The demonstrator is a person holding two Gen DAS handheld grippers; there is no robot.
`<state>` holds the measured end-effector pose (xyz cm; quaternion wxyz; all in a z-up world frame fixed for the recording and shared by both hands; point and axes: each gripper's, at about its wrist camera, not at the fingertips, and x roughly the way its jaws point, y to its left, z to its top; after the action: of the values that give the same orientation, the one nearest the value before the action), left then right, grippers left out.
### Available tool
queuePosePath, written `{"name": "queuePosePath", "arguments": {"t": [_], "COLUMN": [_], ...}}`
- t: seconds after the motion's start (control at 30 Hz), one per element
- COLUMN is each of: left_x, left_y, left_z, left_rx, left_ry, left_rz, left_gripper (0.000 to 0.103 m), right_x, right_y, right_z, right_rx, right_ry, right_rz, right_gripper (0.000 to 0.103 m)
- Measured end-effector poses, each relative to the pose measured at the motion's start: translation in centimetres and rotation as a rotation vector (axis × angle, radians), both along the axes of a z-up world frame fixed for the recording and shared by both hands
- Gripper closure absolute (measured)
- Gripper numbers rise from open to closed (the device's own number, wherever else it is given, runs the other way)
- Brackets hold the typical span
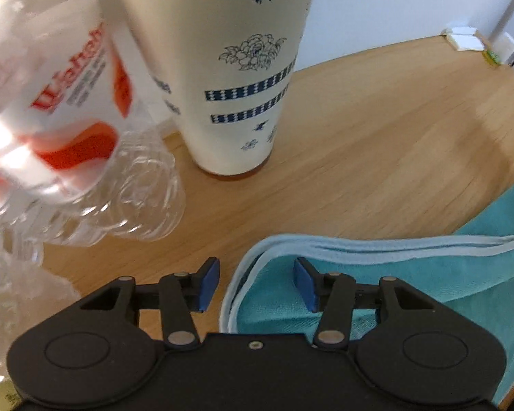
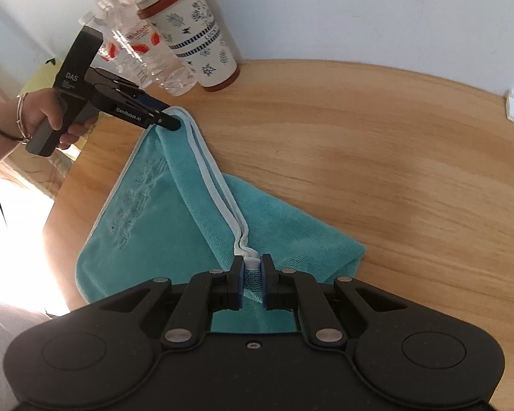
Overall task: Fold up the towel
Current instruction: 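Lift the held edge with both tools and fold it over the towel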
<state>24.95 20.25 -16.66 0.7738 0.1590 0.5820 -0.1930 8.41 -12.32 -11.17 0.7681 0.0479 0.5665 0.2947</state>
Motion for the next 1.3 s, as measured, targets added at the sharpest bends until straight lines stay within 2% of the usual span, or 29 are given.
{"name": "queuePosePath", "arguments": {"t": [0.07,0.13,0.27,0.33,0.57,0.67,0.83,0.93,1.1,1.17,1.23,1.3], "left_x": [0.2,0.3,-0.1,-0.7,-4.1,-5.5,-8.7,-10.8,-13.9,-15.5,-17.3,-18.4], "left_y": [-0.1,-0.1,0.2,0.5,1.1,1.9,2.6,2.8,2.3,2.1,2.1,1.9], "left_z": [0.0,0.1,0.1,0.2,2.1,3.4,5.9,7.1,8.2,8.5,8.8,8.6], "left_rx": [-0.007,-0.023,-0.051,-0.038,-0.024,-0.054,-0.069,-0.114,-0.109,-0.098,-0.1,-0.094], "left_ry": [0.011,0.029,0.033,0.003,-0.087,-0.124,-0.189,-0.23,-0.263,-0.283,-0.344,-0.357], "left_rz": [-0.016,-0.045,-0.053,-0.034,-0.005,0.041,0.06,0.079,0.119,0.158,0.233,0.273], "left_gripper": [0.068,0.08,0.091,0.097,0.097,0.098,0.097,0.097,0.097,0.097,0.097,0.097], "right_x": [0.0,0.1,0.1,0.2,0.2,0.2,0.2,0.1,-0.4,-0.7,-1.0,-1.5], "right_y": [0.0,0.0,0.0,-0.1,-0.5,-0.4,-0.4,-0.8,-1.7,-2.1,-2.3,-2.5], "right_z": [-0.1,-0.2,-0.4,-0.4,0.8,1.3,2.2,2.5,3.4,3.7,3.9,4.2], "right_rx": [0.0,0.003,-0.001,-0.002,-0.019,-0.035,-0.051,-0.054,-0.054,-0.049,-0.05,-0.051], "right_ry": [0.01,0.018,0.023,0.021,-0.047,-0.074,-0.11,-0.125,-0.164,-0.174,-0.193,-0.215], "right_rz": [-0.006,-0.007,-0.006,-0.01,-0.045,-0.042,-0.047,-0.056,-0.059,-0.054,-0.042,-0.028], "right_gripper": [0.093,0.093,0.093,0.093,0.093,0.093,0.093,0.093,0.093,0.093,0.093,0.093]}}
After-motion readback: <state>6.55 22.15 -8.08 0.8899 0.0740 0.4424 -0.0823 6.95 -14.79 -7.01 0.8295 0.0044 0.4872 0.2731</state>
